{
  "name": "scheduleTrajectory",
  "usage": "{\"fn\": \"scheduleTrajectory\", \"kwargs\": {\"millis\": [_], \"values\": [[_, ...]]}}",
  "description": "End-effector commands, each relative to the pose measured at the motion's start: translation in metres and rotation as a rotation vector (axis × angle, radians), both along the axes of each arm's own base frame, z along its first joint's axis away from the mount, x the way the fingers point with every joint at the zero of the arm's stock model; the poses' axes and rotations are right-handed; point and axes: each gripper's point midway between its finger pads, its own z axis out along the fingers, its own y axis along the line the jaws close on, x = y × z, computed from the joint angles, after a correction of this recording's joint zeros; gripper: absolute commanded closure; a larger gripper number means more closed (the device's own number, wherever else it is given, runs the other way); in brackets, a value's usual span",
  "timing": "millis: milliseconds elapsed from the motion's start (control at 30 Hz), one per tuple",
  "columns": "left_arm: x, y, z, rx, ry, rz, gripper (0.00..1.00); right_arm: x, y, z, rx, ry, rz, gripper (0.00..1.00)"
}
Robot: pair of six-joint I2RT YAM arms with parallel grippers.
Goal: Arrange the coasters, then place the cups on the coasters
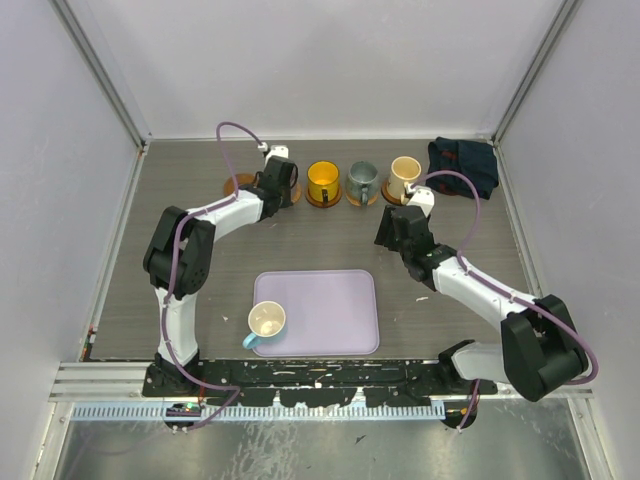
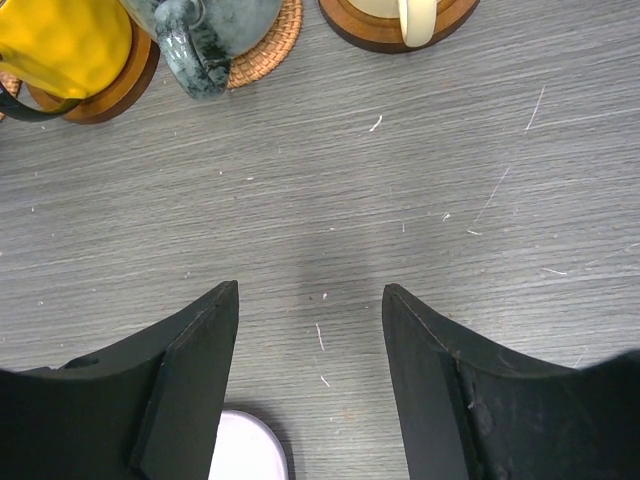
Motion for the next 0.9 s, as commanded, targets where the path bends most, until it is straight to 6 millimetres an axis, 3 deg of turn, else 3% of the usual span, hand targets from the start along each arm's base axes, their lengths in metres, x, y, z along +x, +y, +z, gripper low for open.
{"fn": "scheduleTrajectory", "kwargs": {"millis": [0, 167, 867], "values": [[0.022, -0.004, 0.049, -0.037, -0.146, 0.038, 0.90, 0.008, 0.004, 0.010, 0.039, -0.043, -0.008, 0.36], [0.020, -0.003, 0.045, -0.040, -0.139, 0.041, 0.84, 0.008, 0.004, 0.011, 0.042, -0.045, -0.005, 0.37], [0.018, -0.010, 0.037, -0.074, -0.131, 0.020, 0.84, 0.007, 0.005, 0.010, 0.048, -0.042, -0.002, 0.37]]}}
